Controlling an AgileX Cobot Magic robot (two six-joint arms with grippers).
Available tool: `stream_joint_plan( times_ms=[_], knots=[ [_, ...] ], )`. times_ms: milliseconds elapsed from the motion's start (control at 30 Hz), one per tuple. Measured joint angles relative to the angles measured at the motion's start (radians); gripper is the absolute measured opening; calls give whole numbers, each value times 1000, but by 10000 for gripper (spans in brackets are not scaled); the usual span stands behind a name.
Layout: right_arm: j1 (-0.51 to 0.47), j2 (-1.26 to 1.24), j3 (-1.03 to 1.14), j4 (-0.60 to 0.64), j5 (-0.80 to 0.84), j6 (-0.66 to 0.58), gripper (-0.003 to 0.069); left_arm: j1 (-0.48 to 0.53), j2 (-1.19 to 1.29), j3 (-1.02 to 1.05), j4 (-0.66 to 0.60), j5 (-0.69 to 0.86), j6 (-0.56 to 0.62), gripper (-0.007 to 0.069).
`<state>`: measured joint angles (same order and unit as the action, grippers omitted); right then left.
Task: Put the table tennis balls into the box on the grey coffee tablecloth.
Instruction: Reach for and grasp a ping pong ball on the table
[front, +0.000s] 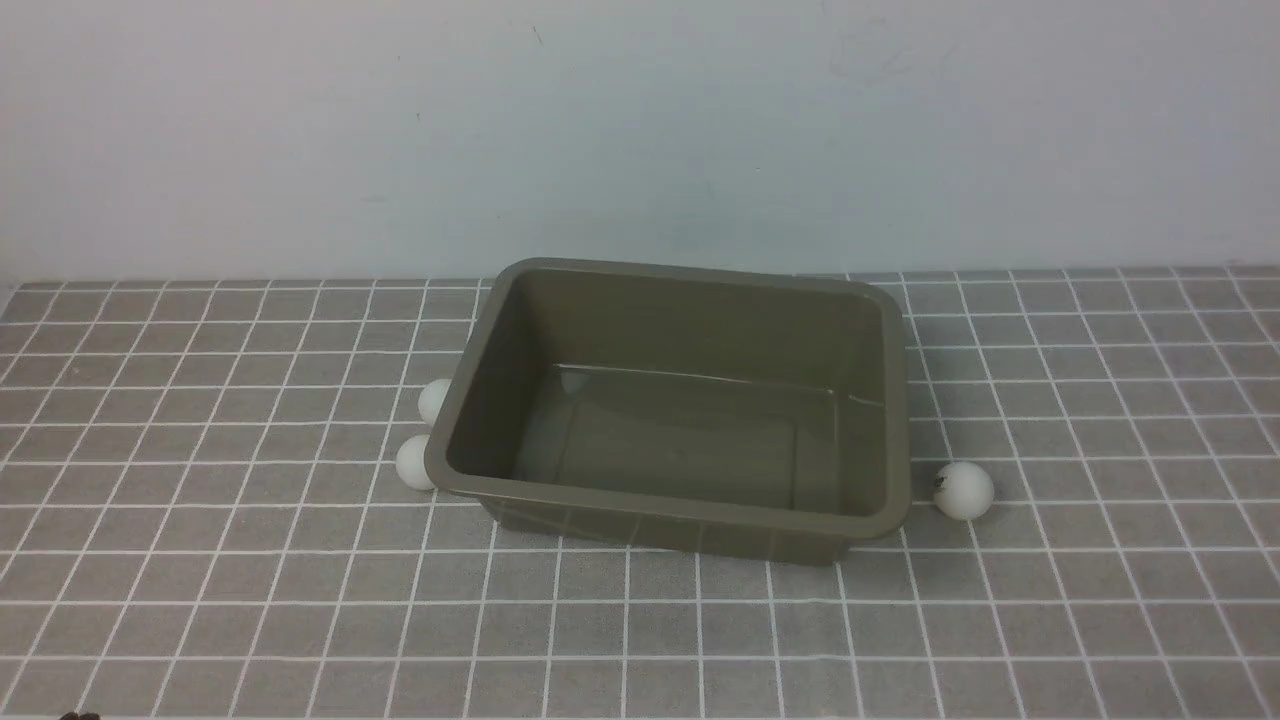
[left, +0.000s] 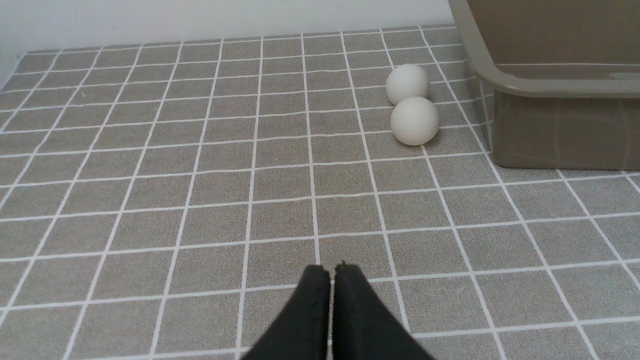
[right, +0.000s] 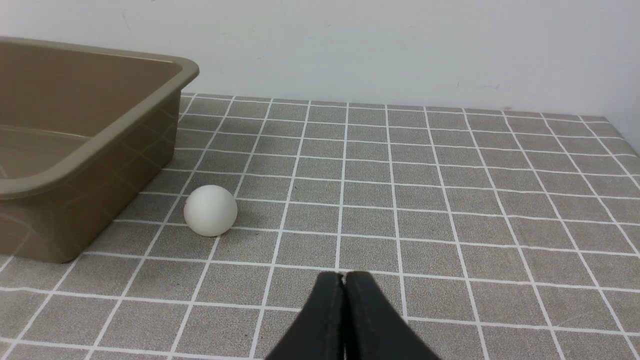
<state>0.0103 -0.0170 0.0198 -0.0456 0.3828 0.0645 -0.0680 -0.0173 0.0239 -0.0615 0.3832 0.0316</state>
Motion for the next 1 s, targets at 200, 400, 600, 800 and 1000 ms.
stream_joint_plan(
  times_ms=[200, 400, 600, 800, 1000],
  knots=[
    [0, 0, 0, 0, 0, 0, -15, 0, 0, 0, 0, 0, 0, -5],
    [0, 0, 0, 0, 0, 0, -15, 0, 0, 0, 0, 0, 0, -5],
    [0, 0, 0, 0, 0, 0, -15, 0, 0, 0, 0, 0, 0, -5],
    [0, 0, 0, 0, 0, 0, -15, 0, 0, 0, 0, 0, 0, -5],
    [0, 0, 0, 0, 0, 0, -15, 0, 0, 2, 21, -13, -6, -5]
  ],
)
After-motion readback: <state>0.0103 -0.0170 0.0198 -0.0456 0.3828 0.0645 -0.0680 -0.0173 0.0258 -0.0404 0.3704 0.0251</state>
